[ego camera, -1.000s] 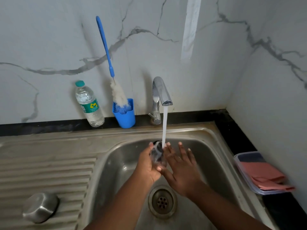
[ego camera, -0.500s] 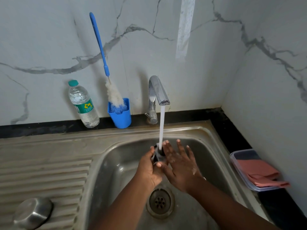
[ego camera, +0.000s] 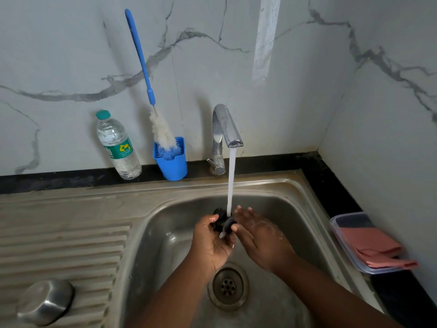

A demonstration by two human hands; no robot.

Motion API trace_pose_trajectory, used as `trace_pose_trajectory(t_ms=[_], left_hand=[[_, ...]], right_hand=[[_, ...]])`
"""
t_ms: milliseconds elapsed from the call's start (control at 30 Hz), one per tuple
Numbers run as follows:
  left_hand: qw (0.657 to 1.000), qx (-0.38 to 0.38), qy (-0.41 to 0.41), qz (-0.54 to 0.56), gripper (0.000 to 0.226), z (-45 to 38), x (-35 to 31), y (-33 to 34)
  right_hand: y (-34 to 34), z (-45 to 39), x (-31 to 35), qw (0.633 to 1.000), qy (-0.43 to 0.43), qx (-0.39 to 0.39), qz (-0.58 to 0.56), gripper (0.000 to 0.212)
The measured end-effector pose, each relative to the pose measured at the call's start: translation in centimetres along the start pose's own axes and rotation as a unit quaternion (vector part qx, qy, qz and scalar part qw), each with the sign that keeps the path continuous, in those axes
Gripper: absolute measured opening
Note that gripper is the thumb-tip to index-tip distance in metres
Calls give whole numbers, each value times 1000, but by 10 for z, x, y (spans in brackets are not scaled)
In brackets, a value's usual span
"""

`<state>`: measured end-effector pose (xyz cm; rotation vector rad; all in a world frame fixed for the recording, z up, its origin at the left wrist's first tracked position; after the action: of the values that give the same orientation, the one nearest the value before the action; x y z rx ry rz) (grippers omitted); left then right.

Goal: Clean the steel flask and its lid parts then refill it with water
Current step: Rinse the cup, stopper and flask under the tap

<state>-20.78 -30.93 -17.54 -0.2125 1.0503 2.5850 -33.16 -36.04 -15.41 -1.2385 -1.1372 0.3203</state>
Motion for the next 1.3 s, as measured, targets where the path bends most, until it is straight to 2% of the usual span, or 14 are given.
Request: trace_pose_trajectory(t_ms=[100,167,267,367,467,600,700,800,867,967,1033,1167,1233,1300], left_hand=[[1000,-12,18,-18,23,-4,2,0],[997,-14,48,-57,22,-9,2,0],[990,0,93,-110,26,-10,2,6],[986,8,115,-116,23,-9,1,6],[988,43,110,-95,14,-9,2,3],[990,64,112,-64,43,-6,-4,2],[990,28,107,-92,38,-5,-6,2],[993,3,76,-94,42,-8,-3,4],[995,21,57,-78,42,-6,1,6],[995,54,50,-64,38,-1,3,11],[996,47,59,-56,36,-1,0,11],[997,25,64,-37,52,-3,-7,10],[997,13,56,-56,56,-4,-3,11],[995,1,56,-79,55,-3,1,12]], right_hand=[[-5,-13,-4,992,87,-52,-69,65],[-8,-18,4,993,54,-55,-86,56],[0,-20,18,994,-47,-25,-98,48],[4,-16,14,989,-66,-86,-97,53],[1,-12,10,976,-34,-158,-146,45],[0,-15,14,953,31,-216,-209,33],[6,-14,19,966,14,-183,-180,39],[15,-14,24,981,-45,-139,-128,56],[21,-15,22,988,-80,-109,-70,60],[25,-11,20,983,-136,-122,-7,55],[29,-6,15,984,-115,-134,-24,57],[33,-1,6,985,13,-109,-132,67],[34,-3,8,983,18,-103,-150,81],[32,-7,11,982,25,-102,-154,76]])
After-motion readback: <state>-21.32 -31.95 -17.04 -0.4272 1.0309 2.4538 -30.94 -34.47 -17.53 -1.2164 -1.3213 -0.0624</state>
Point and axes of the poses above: each hand's wrist, its own z-axis away from the middle knuckle, its own y-axis out of the palm, x = y × z, the point moved 2 cm from there along -z, towards the middle knuckle, and after that the axes turned 11 degrees about -y, right-handed, at the moved point
